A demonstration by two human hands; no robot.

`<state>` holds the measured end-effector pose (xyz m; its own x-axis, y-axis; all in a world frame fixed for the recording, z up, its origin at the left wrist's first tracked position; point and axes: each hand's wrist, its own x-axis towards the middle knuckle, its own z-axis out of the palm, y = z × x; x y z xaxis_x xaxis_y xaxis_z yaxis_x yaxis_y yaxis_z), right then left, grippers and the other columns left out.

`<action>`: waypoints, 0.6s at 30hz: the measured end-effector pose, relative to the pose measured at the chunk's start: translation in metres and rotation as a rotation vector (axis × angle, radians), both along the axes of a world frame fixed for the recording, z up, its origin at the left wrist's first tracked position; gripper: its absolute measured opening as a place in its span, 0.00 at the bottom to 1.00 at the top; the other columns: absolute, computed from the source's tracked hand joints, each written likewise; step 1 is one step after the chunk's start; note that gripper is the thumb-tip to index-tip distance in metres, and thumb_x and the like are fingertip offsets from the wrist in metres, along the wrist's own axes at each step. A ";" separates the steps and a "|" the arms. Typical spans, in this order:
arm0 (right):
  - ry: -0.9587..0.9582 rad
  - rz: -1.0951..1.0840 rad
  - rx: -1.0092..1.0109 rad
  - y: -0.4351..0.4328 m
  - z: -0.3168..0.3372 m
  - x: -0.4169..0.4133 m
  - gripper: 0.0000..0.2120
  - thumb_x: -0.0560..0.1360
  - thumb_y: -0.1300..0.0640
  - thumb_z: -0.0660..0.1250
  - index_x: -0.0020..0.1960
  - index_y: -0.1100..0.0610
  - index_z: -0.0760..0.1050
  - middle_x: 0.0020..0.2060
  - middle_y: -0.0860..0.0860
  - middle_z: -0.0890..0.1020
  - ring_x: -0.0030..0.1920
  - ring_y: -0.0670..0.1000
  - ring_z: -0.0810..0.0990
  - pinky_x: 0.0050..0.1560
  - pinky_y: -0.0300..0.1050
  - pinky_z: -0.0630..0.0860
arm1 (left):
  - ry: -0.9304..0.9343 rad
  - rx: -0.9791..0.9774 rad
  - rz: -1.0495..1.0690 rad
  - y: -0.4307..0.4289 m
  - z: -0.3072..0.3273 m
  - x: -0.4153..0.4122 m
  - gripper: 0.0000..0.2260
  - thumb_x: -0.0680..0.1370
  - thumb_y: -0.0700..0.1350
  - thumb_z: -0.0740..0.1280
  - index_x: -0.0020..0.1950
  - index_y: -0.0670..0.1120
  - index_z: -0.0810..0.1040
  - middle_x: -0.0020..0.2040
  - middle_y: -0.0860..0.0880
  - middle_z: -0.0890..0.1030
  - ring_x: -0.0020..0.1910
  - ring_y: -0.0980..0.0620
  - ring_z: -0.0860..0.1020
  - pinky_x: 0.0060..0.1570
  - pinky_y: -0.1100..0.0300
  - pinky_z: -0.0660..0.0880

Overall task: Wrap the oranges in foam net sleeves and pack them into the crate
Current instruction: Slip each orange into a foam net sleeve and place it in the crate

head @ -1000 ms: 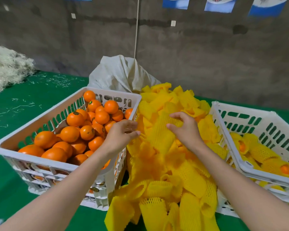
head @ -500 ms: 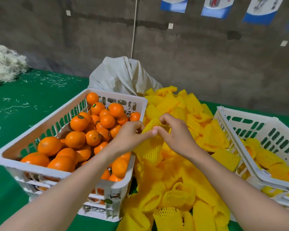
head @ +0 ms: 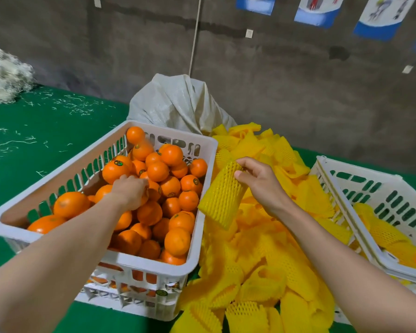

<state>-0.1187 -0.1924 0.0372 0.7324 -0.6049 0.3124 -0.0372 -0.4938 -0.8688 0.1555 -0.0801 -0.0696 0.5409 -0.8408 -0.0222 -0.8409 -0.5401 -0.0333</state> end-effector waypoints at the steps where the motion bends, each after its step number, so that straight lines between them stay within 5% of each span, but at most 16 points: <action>1: -0.010 0.000 0.029 0.000 0.000 -0.003 0.13 0.76 0.71 0.59 0.42 0.55 0.74 0.37 0.47 0.77 0.34 0.34 0.74 0.39 0.28 0.71 | 0.030 -0.032 -0.002 0.000 0.001 0.000 0.19 0.77 0.47 0.66 0.68 0.52 0.69 0.58 0.47 0.76 0.55 0.45 0.73 0.46 0.56 0.72; 3: -0.030 0.004 0.082 -0.001 0.000 -0.008 0.14 0.76 0.72 0.58 0.40 0.55 0.74 0.36 0.47 0.77 0.33 0.35 0.75 0.38 0.28 0.71 | 0.230 -0.216 -0.013 -0.001 0.010 -0.005 0.25 0.72 0.44 0.72 0.67 0.53 0.69 0.55 0.48 0.76 0.49 0.48 0.75 0.37 0.59 0.71; 7: -0.075 0.014 0.218 -0.003 0.001 -0.017 0.15 0.74 0.73 0.57 0.39 0.57 0.74 0.32 0.44 0.78 0.34 0.39 0.76 0.39 0.32 0.71 | 1.110 -0.752 -0.071 -0.002 0.048 -0.042 0.27 0.72 0.32 0.71 0.62 0.58 0.72 0.63 0.57 0.67 0.51 0.55 0.75 0.37 0.61 0.79; 9: -0.093 0.028 0.272 -0.001 0.002 -0.020 0.14 0.74 0.73 0.56 0.39 0.58 0.74 0.33 0.48 0.77 0.35 0.43 0.74 0.40 0.37 0.70 | 1.438 -0.828 -0.112 -0.002 0.063 -0.069 0.27 0.74 0.28 0.66 0.60 0.59 0.74 0.60 0.59 0.68 0.49 0.57 0.78 0.38 0.61 0.80; 12: -0.140 0.064 0.368 0.004 0.006 -0.024 0.14 0.74 0.73 0.54 0.40 0.59 0.73 0.34 0.51 0.75 0.36 0.47 0.72 0.41 0.41 0.68 | 1.828 -0.835 -0.188 -0.006 0.074 -0.103 0.25 0.73 0.29 0.63 0.61 0.55 0.73 0.57 0.48 0.74 0.46 0.46 0.79 0.37 0.58 0.79; 15: -0.151 0.099 0.404 0.009 0.010 -0.032 0.14 0.74 0.74 0.53 0.40 0.60 0.72 0.35 0.54 0.74 0.37 0.49 0.71 0.41 0.42 0.67 | 2.034 -0.858 -0.100 -0.012 0.083 -0.135 0.16 0.70 0.49 0.68 0.57 0.53 0.75 0.61 0.42 0.74 0.46 0.42 0.79 0.33 0.56 0.78; 18: -0.149 0.121 0.420 0.012 0.010 -0.042 0.14 0.73 0.73 0.53 0.40 0.60 0.72 0.35 0.54 0.74 0.38 0.50 0.71 0.42 0.44 0.67 | 2.042 -0.885 -0.051 -0.021 0.086 -0.161 0.10 0.73 0.54 0.63 0.51 0.54 0.76 0.58 0.44 0.76 0.43 0.44 0.80 0.36 0.57 0.76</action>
<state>-0.1605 -0.1804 0.0471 0.7709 -0.6150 0.1659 0.1398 -0.0907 -0.9860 -0.0060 -0.1016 0.0164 0.2698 -0.9597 -0.0782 0.5808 0.0974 0.8082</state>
